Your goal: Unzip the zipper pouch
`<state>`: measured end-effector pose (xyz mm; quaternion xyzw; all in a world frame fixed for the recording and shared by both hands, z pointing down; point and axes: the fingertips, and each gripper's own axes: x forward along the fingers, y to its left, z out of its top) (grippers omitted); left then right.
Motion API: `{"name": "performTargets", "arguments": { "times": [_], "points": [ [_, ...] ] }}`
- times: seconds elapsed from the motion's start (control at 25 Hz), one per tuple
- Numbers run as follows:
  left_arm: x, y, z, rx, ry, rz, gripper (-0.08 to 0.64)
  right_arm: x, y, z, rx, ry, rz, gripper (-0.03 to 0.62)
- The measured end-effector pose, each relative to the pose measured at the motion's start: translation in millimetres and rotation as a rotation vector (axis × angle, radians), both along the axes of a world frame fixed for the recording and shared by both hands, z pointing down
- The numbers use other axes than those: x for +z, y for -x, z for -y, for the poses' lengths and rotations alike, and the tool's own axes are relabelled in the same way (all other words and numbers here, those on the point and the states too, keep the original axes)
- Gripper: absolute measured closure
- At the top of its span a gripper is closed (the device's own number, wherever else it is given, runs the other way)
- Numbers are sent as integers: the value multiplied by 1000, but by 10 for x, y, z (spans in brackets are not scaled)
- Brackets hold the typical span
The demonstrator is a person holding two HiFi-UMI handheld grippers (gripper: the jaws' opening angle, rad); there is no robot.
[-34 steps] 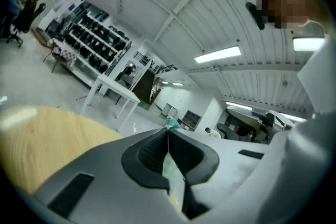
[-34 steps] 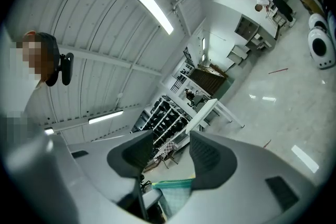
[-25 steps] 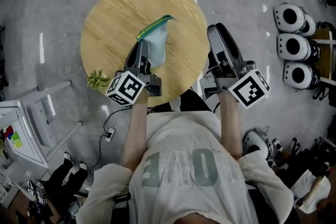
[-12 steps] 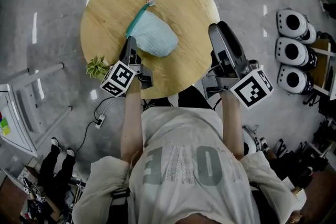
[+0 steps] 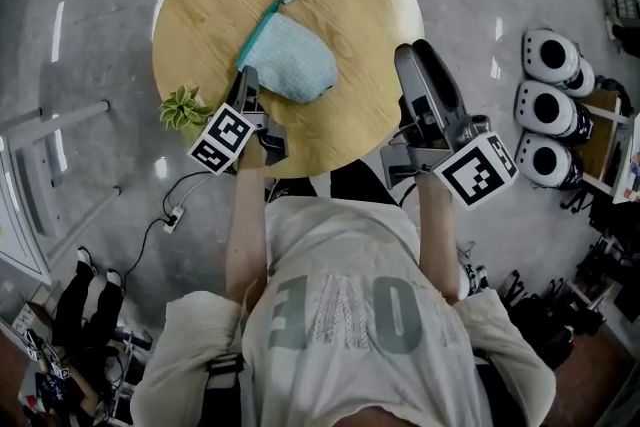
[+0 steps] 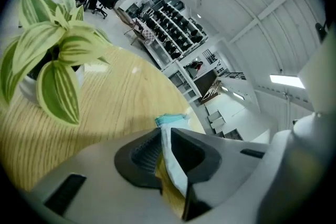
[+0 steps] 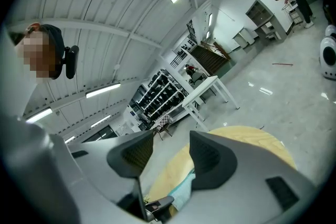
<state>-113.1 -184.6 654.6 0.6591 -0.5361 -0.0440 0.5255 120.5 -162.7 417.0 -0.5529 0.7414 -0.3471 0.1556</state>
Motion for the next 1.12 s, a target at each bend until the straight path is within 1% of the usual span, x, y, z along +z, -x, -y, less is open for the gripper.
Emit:
{"name": "performTargets", "arguments": {
  "times": [0.08,0.16,0.24,0.32,0.44,0.56,0.68,0.76,0.84,0.92,1.0,1.12],
  "points": [
    [1,11,-8,-9,9,-1,514,-13,20,-6,-4,-4,-4,383],
    [-2,30,-14,-22,19,2,423,-35,36,-17,-8,-10,-6,383],
    [-1,61,-30,-33,27,29,375,-54,44,-33,-12,-16,-5,383],
    [-8,91,-49,-40,31,56,353,-71,49,-44,-17,-21,-3,383],
    [-82,108,-40,-47,21,69,336,-113,56,-48,-22,-35,-2,383],
    [-314,106,56,-41,-38,97,334,-188,60,-52,-25,-55,-6,383],
    [-735,120,252,-34,-149,130,336,-305,68,-37,-28,-87,-25,383],
    [-1120,150,394,-34,-246,160,336,-408,80,-20,-29,-113,-51,383],
    [-1580,171,513,-33,-359,198,336,-534,94,6,-29,-144,-94,383],
    [-2093,183,585,-33,-486,255,336,-670,111,36,-28,-183,-151,383],
    [-2613,177,588,-31,-615,328,336,-816,133,57,-27,-229,-210,383],
    [-3307,111,459,-21,-791,448,336,-1049,176,69,-25,-304,-298,394]
  ]
}}
